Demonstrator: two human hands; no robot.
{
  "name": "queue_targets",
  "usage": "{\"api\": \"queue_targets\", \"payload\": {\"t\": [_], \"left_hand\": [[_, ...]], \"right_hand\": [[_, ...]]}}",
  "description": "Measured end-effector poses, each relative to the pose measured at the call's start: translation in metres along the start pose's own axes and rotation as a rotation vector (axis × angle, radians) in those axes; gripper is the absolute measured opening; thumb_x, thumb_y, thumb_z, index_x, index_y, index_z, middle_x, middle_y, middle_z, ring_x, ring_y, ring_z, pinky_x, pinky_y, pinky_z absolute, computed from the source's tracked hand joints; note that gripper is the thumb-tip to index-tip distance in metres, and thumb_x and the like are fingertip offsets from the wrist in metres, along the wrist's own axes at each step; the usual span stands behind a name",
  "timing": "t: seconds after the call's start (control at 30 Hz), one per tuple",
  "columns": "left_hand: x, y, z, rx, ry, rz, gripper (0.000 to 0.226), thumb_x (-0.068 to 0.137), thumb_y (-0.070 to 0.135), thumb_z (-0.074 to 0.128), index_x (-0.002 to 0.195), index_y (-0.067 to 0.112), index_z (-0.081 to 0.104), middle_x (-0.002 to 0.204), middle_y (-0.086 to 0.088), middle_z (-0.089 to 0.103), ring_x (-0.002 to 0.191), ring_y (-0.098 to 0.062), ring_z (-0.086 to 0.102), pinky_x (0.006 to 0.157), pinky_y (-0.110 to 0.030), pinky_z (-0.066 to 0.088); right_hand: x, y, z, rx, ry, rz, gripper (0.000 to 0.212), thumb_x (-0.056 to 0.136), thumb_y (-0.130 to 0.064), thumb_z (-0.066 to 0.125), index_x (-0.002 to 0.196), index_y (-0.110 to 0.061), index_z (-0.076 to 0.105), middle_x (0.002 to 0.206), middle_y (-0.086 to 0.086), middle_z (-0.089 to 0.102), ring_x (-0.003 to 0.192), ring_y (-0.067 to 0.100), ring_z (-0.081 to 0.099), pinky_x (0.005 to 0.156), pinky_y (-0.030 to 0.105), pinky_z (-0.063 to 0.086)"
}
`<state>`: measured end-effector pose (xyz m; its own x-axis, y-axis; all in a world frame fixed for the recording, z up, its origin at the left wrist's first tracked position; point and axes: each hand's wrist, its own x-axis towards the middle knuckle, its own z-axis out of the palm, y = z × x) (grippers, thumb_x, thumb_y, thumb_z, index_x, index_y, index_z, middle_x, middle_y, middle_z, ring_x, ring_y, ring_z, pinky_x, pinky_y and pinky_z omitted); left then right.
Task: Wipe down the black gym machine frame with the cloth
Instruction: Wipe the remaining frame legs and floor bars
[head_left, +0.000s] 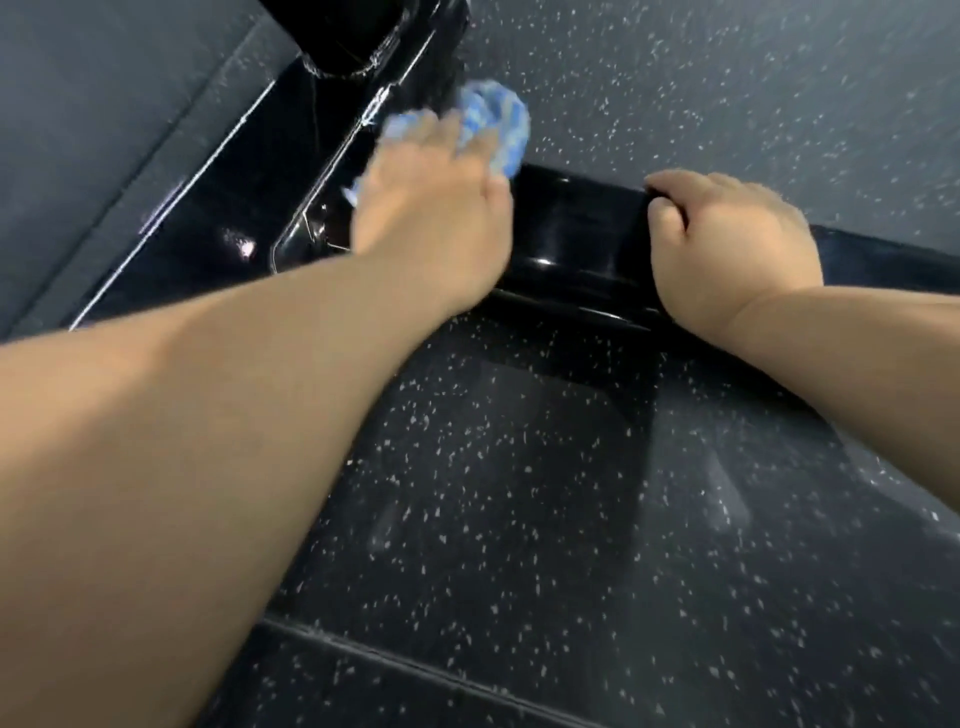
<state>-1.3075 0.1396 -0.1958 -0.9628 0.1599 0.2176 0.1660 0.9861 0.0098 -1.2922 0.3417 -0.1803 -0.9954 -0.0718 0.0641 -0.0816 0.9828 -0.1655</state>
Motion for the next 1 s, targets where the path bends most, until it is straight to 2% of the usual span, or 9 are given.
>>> {"api": "queue_targets", "payload": {"t": [0.13,0.3,0.47,0.57,0.7,0.77,0.83,0.93,1.0], "left_hand": [[-0.014,0.050,0.000,-0.189,-0.035,0.146,0.046,0.100,0.026,0.026,0.146,0.025,0.034,0.150,-0.007,0.036,0.139,-0.024,0.027,0.114,-0.035,0.016],[0.008,0.018,-0.002,-0.168,-0.066,0.157,0.046,0.096,0.029,0.021,0.138,0.022,0.039,0.131,-0.009,0.049,0.119,-0.031,0.043,0.100,-0.041,0.033],[0.035,-0.036,0.005,-0.165,-0.197,0.027,0.062,0.092,0.043,0.013,0.141,0.018,0.040,0.146,-0.013,0.042,0.133,-0.032,0.039,0.112,-0.045,0.028],[0.037,-0.008,0.001,-0.044,-0.135,-0.106,0.053,0.092,0.035,0.017,0.124,0.011,0.052,0.135,-0.015,0.050,0.121,-0.035,0.045,0.105,-0.045,0.035],[0.014,0.095,-0.004,-0.062,-0.049,0.219,0.051,0.093,0.020,0.020,0.140,0.029,0.039,0.147,-0.003,0.040,0.125,-0.030,0.043,0.108,-0.041,0.033],[0.008,0.083,-0.010,-0.150,-0.133,0.312,0.049,0.101,0.025,0.017,0.149,0.036,0.022,0.157,0.004,0.021,0.138,-0.022,0.027,0.116,-0.037,0.020],[0.008,0.033,-0.012,-0.180,-0.149,0.340,0.052,0.098,0.027,0.015,0.149,0.035,0.020,0.158,0.001,0.022,0.139,-0.025,0.032,0.114,-0.042,0.027],[0.012,-0.029,-0.016,-0.063,-0.116,0.016,0.056,0.092,0.036,0.016,0.140,0.025,0.042,0.144,-0.011,0.045,0.130,-0.031,0.043,0.107,-0.045,0.036],[0.023,-0.005,-0.020,0.068,-0.206,-0.160,0.054,0.090,0.035,0.018,0.124,0.019,0.057,0.123,-0.017,0.059,0.114,-0.037,0.053,0.098,-0.045,0.042]], "right_hand": [[0.004,0.001,0.002,-0.016,-0.016,-0.009,0.042,0.099,-0.029,0.029,0.135,-0.022,0.050,0.133,0.011,0.056,0.119,0.034,0.049,0.103,0.041,0.032],[-0.004,0.045,-0.016,-0.074,-0.191,-0.035,0.055,0.099,-0.052,0.021,0.146,-0.027,0.033,0.155,0.002,0.032,0.142,0.024,0.027,0.118,0.046,0.005],[-0.018,0.079,-0.021,-0.117,-0.146,0.142,0.062,0.090,-0.065,0.018,0.133,-0.031,0.046,0.135,0.004,0.052,0.127,0.032,0.043,0.110,0.048,0.025],[-0.013,0.077,-0.020,-0.086,-0.123,0.112,0.058,0.092,-0.062,0.018,0.134,-0.033,0.046,0.136,0.001,0.052,0.128,0.029,0.042,0.109,0.047,0.024],[-0.015,0.079,-0.020,-0.035,-0.096,0.092,0.049,0.097,-0.051,0.020,0.133,-0.034,0.049,0.137,0.000,0.053,0.127,0.029,0.043,0.109,0.047,0.024],[-0.016,0.080,-0.020,-0.013,-0.062,0.079,0.043,0.099,-0.045,0.023,0.131,-0.034,0.050,0.134,0.001,0.055,0.125,0.028,0.045,0.108,0.046,0.025],[-0.017,0.079,-0.020,-0.006,-0.055,0.075,0.042,0.099,-0.042,0.023,0.129,-0.034,0.050,0.131,0.001,0.057,0.123,0.028,0.047,0.108,0.046,0.025],[-0.016,0.076,-0.018,-0.007,-0.058,0.074,0.042,0.098,-0.041,0.023,0.126,-0.033,0.052,0.126,0.002,0.059,0.118,0.029,0.048,0.105,0.045,0.027],[-0.016,0.077,-0.018,-0.013,-0.053,0.075,0.041,0.098,-0.041,0.024,0.124,-0.032,0.053,0.124,0.003,0.059,0.116,0.030,0.049,0.104,0.045,0.028]]}}
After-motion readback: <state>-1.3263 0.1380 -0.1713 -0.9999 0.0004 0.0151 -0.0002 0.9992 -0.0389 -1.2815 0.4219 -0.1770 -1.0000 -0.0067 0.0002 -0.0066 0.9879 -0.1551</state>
